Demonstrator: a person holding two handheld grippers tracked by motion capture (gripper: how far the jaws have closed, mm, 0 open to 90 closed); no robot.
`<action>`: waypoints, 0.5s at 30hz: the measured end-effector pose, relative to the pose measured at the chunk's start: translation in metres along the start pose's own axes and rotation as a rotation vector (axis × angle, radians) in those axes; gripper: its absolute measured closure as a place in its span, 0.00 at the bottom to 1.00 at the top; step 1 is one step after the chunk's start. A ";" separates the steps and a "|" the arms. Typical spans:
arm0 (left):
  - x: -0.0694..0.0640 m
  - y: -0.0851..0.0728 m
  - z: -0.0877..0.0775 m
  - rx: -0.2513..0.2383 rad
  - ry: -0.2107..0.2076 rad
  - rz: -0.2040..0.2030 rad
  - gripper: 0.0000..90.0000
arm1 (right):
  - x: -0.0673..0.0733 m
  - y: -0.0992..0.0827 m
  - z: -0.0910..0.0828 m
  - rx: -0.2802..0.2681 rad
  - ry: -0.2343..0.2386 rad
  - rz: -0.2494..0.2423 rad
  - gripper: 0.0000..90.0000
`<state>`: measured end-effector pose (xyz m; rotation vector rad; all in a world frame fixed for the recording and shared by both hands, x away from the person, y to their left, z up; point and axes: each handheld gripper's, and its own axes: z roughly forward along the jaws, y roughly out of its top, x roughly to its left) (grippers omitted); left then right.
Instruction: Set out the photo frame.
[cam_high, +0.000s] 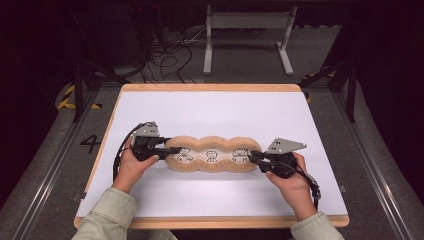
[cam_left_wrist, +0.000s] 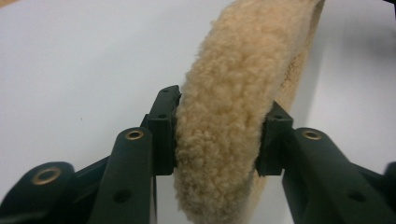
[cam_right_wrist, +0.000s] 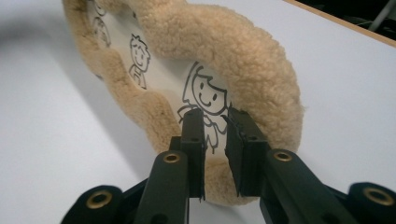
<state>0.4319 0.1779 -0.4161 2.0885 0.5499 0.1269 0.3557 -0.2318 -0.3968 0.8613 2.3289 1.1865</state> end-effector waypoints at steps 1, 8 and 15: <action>0.000 -0.001 0.000 0.000 0.000 -0.008 0.62 | 0.001 0.000 -0.001 -0.003 0.001 -0.003 0.85; -0.004 -0.003 -0.007 0.000 0.018 -0.042 0.39 | 0.002 0.003 -0.011 -0.030 0.014 0.000 0.80; -0.020 -0.012 -0.031 -0.044 0.112 -0.086 0.32 | 0.003 0.009 -0.025 -0.059 0.025 -0.001 0.72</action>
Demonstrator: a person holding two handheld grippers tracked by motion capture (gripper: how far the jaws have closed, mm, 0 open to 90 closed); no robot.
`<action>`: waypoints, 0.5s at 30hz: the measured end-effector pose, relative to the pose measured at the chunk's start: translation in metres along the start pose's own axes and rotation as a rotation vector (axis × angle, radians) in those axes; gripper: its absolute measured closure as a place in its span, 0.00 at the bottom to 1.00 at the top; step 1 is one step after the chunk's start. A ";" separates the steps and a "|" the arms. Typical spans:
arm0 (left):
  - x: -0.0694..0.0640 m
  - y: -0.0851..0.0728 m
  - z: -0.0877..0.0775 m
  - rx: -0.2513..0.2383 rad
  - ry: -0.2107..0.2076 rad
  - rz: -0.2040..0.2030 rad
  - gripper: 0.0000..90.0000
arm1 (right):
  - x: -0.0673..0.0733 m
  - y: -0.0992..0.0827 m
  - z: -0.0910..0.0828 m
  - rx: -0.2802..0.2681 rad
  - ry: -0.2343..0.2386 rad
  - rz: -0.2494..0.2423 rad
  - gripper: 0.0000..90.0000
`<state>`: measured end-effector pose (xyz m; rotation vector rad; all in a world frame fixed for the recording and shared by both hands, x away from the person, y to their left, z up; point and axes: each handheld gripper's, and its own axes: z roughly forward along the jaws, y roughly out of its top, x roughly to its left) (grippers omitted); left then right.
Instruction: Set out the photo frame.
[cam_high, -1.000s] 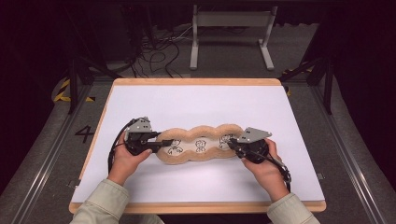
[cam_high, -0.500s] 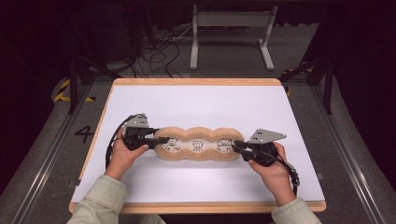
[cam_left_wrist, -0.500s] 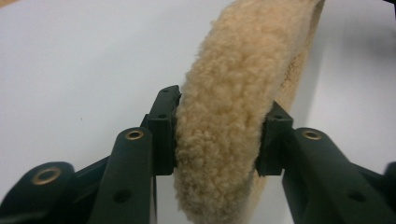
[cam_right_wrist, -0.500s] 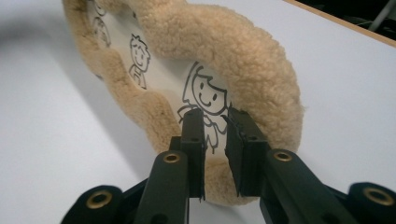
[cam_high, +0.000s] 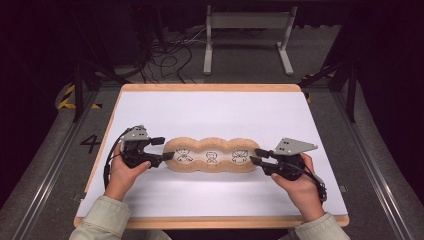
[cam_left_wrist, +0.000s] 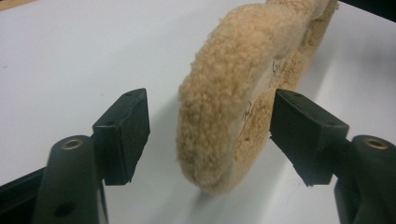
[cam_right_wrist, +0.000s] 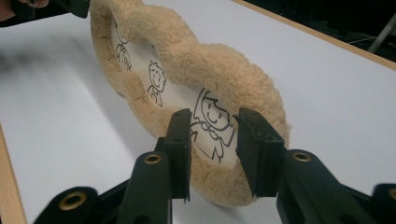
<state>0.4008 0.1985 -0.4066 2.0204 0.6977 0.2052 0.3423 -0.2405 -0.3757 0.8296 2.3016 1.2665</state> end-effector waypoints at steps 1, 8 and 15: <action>-0.004 -0.002 -0.004 0.012 0.004 -0.007 0.32 | 0.000 0.000 -0.001 -0.002 0.002 0.003 0.71; -0.019 -0.017 -0.026 0.009 0.056 -0.038 0.31 | -0.009 0.004 -0.015 -0.006 0.028 0.027 0.52; -0.027 -0.030 -0.044 -0.019 0.060 -0.076 0.30 | -0.020 -0.001 -0.028 0.011 0.039 0.048 0.41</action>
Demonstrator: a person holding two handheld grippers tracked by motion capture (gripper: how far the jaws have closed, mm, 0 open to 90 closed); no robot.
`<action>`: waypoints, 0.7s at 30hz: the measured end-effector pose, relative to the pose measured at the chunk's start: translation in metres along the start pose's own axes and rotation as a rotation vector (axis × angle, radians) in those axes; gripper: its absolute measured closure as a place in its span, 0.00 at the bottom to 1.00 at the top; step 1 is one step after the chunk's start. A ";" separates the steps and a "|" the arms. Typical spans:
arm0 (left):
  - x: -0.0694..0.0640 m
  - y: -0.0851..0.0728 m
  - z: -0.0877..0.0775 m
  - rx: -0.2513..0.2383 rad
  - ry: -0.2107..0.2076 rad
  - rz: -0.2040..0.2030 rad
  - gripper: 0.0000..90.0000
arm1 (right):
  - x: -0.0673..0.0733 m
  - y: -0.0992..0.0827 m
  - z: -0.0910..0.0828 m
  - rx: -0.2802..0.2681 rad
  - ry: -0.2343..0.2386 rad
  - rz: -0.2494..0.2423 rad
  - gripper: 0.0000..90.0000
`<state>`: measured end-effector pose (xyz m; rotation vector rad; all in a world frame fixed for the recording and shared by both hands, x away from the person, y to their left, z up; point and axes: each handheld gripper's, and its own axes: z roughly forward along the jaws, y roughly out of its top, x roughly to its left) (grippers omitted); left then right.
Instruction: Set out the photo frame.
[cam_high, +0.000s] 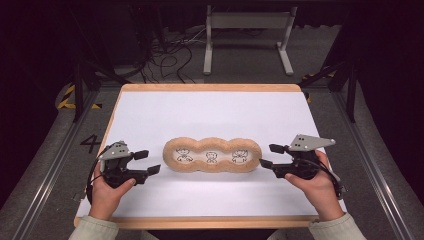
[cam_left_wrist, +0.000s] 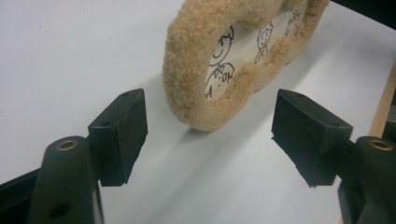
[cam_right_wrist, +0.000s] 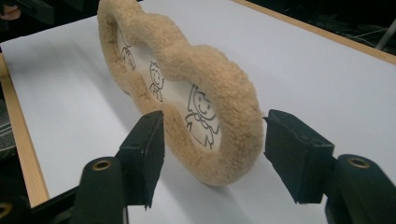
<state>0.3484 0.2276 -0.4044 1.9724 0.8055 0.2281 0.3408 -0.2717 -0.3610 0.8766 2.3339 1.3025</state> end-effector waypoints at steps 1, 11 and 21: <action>-0.002 -0.004 -0.004 0.002 0.006 0.001 0.30 | -0.002 -0.001 -0.002 0.004 -0.004 0.006 0.40; 0.004 -0.022 -0.013 -0.019 0.031 -0.050 0.28 | -0.019 -0.016 -0.024 0.004 -0.031 0.043 0.32; 0.016 -0.040 -0.016 -0.028 0.052 -0.099 0.28 | -0.032 -0.040 -0.027 -0.016 -0.033 0.093 0.28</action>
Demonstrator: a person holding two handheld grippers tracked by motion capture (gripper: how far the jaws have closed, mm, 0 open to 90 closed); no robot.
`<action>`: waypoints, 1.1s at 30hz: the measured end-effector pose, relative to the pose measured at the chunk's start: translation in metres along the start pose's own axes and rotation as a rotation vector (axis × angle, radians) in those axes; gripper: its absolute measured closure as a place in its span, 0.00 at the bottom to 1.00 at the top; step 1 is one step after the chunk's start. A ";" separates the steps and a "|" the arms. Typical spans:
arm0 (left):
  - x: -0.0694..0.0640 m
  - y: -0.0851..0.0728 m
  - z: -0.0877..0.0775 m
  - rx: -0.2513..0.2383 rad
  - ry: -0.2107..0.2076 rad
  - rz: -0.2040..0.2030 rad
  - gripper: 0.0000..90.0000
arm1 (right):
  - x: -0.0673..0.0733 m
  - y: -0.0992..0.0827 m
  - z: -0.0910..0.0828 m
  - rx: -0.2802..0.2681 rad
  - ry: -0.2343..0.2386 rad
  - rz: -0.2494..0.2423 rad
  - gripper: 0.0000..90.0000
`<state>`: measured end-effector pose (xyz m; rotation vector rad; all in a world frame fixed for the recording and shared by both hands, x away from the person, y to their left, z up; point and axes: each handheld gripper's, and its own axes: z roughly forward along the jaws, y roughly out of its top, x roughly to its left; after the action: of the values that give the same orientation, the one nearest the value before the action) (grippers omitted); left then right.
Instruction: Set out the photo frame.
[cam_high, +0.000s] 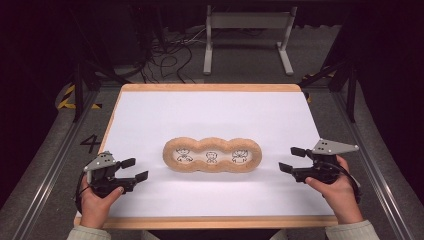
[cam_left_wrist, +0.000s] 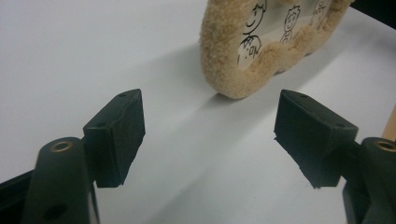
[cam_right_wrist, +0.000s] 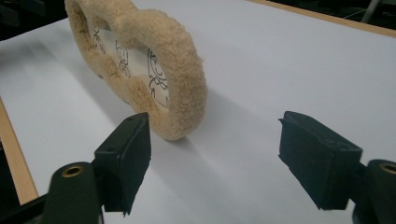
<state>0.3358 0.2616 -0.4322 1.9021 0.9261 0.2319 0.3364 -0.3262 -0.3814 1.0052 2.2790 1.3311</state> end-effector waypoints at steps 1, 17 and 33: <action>0.002 -0.001 0.001 0.000 0.012 -0.003 0.28 | -0.002 -0.003 0.001 0.000 0.002 0.005 0.27; 0.014 -0.018 0.017 0.053 0.065 0.005 0.28 | -0.025 -0.044 0.032 0.070 -0.058 0.074 0.19; 0.009 -0.017 0.030 0.087 0.061 0.051 0.27 | -0.016 -0.058 0.048 0.172 -0.067 0.025 0.17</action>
<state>0.3492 0.2516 -0.4633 2.0103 0.9428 0.2848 0.3518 -0.3260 -0.4570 1.1190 2.3687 1.1084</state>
